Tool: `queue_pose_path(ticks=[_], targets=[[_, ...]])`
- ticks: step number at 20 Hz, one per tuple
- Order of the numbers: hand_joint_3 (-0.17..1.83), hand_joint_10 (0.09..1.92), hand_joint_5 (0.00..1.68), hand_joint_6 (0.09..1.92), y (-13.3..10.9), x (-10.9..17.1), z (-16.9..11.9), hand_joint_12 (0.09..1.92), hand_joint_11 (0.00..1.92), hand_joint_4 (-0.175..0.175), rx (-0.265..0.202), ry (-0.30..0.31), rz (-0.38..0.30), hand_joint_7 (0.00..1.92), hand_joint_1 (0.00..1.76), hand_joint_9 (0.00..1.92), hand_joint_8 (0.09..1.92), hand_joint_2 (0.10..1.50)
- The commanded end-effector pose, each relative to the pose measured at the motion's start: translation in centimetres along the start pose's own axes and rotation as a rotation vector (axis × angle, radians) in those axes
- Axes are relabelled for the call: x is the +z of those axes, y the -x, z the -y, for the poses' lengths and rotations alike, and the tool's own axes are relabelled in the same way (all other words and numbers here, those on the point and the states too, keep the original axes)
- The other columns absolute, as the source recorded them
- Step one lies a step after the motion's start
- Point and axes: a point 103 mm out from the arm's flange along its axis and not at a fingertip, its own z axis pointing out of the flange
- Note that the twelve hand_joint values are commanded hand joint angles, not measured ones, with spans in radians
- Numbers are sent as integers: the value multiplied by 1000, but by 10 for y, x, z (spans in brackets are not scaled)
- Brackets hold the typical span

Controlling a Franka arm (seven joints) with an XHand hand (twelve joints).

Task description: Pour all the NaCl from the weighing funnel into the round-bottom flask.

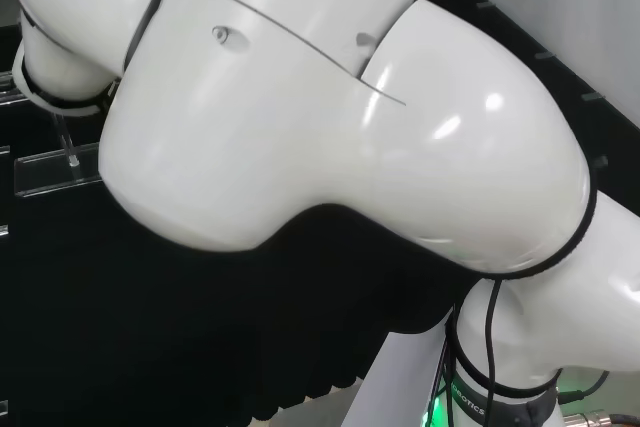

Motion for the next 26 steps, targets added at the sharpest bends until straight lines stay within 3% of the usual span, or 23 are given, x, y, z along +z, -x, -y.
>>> queue_pose_path(ticks=[1,16,21,26], targets=[[702,431,1270,702,-3,-5,4,1109,688,175,5,5,38,456,1125,797,647,630],[703,430,1270,701,-7,-13,7,1109,685,175,25,0,116,457,1125,799,648,629],[703,429,1270,701,-3,-10,7,1109,683,175,26,-3,83,457,1125,800,647,629],[703,429,1270,701,7,-5,8,1110,682,175,19,1,-32,458,1125,800,647,629]])
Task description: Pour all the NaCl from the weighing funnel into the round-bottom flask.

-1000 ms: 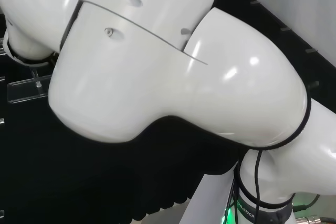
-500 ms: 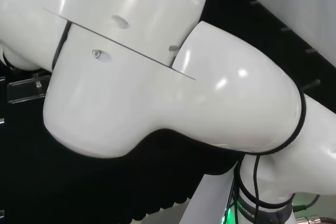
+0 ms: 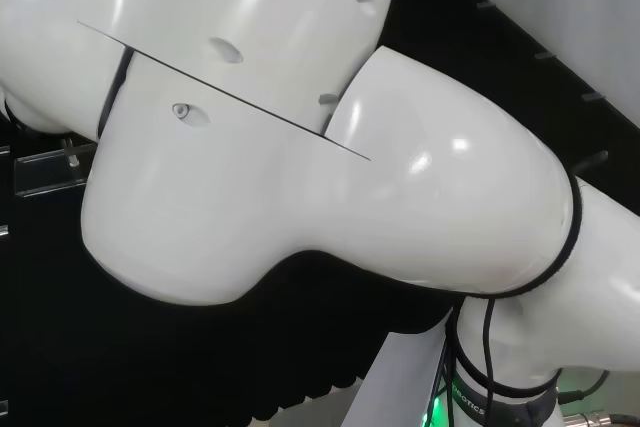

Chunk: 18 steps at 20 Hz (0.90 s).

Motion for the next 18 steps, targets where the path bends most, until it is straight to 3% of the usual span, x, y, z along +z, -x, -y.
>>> queue_pose_path(ticks=[1,15,18], targets=[[703,428,1270,701,10,6,1,1110,682,175,-10,6,-139,458,1125,800,647,629],[702,427,1268,704,33,25,-2,1111,681,175,-45,3,-478,458,1124,804,646,631],[701,427,1268,705,39,34,-5,1111,681,175,-53,-8,-584,457,1123,805,646,631]])
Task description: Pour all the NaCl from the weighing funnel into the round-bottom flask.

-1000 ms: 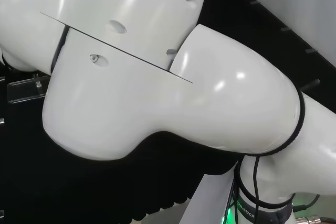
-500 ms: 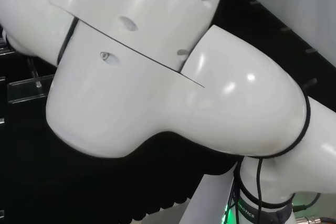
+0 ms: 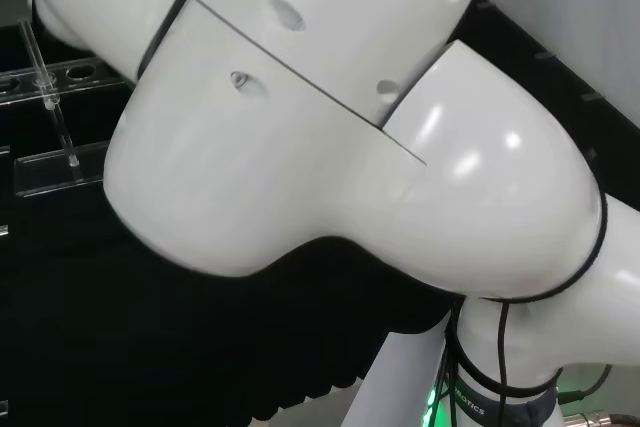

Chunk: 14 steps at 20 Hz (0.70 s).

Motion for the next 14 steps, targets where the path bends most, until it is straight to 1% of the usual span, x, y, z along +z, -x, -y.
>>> queue_pose_path(ticks=[1,2,5,8,13,14], targets=[[701,427,1267,705,13,12,-5,1111,681,175,-41,-7,-235,457,1123,805,646,631],[701,427,1267,706,16,13,-6,1111,681,175,-42,-8,-271,457,1123,805,646,631],[701,426,1266,707,28,17,-9,1112,682,175,-45,-6,-345,456,1123,805,645,632],[700,426,1265,708,39,19,-11,1112,683,175,-47,9,-393,455,1122,806,645,633],[700,425,1264,711,59,23,-13,1112,684,175,-45,21,-512,454,1122,806,645,634],[700,425,1263,712,62,23,-14,1112,684,175,-42,22,-523,454,1122,806,645,634]])
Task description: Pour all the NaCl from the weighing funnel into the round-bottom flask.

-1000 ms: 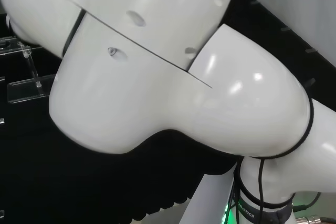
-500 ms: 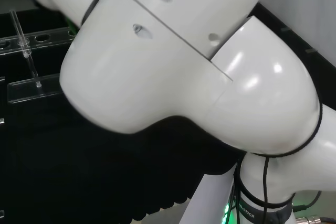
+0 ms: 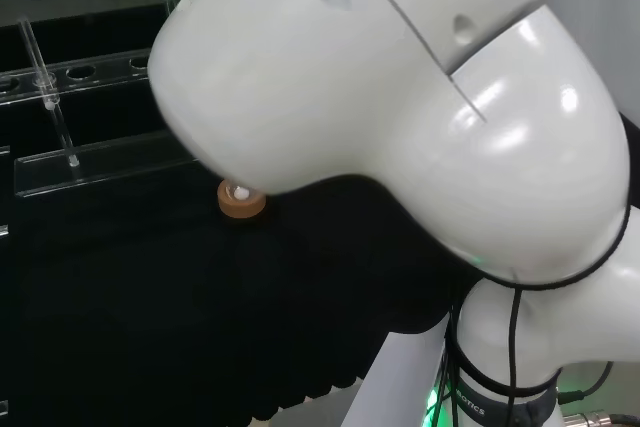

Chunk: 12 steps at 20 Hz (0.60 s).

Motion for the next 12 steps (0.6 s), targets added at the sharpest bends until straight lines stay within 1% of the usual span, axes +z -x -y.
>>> queue_pose_path(ticks=[1,5,12], targets=[[699,424,1263,712,21,1,-3,1111,684,175,-26,20,-165,454,1122,806,645,634],[699,424,1262,714,32,-2,-4,1111,684,175,-17,31,-179,453,1121,806,645,635],[699,422,1260,717,53,-4,-10,1110,684,175,-8,34,-198,452,1121,805,644,636]])
